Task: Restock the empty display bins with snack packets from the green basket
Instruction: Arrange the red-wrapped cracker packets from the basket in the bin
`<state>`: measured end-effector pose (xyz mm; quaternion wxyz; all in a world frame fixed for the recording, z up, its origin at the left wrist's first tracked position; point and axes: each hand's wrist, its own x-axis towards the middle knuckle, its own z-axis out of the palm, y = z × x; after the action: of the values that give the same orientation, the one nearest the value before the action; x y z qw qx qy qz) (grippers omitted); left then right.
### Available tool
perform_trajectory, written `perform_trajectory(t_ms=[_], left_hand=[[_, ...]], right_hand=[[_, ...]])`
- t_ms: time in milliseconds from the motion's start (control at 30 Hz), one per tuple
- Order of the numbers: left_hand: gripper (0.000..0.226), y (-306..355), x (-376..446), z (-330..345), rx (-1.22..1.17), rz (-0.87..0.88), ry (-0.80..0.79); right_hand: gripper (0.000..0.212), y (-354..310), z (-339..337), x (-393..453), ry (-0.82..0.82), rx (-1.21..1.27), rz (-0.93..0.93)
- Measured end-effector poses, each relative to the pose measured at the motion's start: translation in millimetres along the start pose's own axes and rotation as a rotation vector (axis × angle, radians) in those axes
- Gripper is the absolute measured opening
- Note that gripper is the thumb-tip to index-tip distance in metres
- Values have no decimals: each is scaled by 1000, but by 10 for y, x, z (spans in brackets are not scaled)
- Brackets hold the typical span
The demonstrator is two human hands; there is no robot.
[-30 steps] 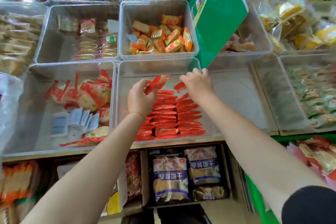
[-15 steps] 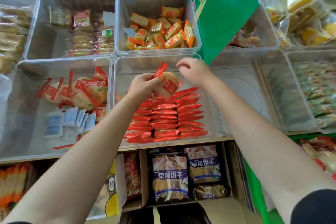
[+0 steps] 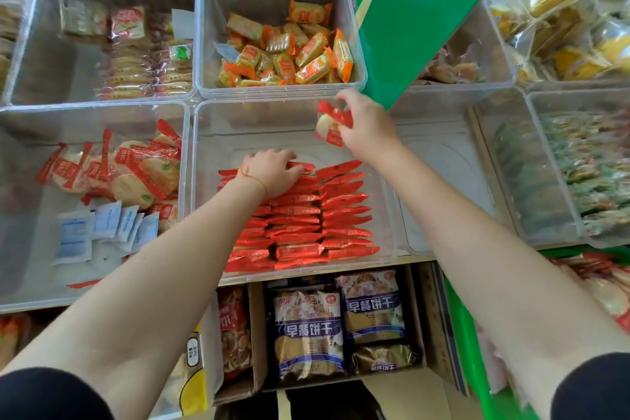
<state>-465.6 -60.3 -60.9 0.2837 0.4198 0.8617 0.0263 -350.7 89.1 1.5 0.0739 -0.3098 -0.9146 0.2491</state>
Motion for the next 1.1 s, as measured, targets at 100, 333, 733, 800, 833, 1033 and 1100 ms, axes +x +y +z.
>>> perform_trajectory(t_ms=[100, 333, 733, 800, 833, 1033, 1100], left_hand=[[57, -19, 16, 49, 25, -12, -83], [58, -43, -6, 26, 75, -3, -43], [54, -89, -116, 91, -9, 33, -30], [54, -94, -191, 95, 14, 73, 18], [53, -94, -232, 99, 16, 91, 45], [31, 124, -771, 137, -280, 223, 449], [27, 375, -1081, 163, -419, 237, 555]], right_hand=[[29, 11, 128, -67, -125, -222, -128], [25, -15, 411, -152, -300, -648, -218], [31, -77, 458, -244, -516, -549, 15], [33, -80, 453, -308, -450, -493, 19], [35, -67, 456, -349, -389, -449, 18], [33, -186, 366, -1128, 113, -28, -37], [22, -204, 273, -1526, 238, 28, -26]])
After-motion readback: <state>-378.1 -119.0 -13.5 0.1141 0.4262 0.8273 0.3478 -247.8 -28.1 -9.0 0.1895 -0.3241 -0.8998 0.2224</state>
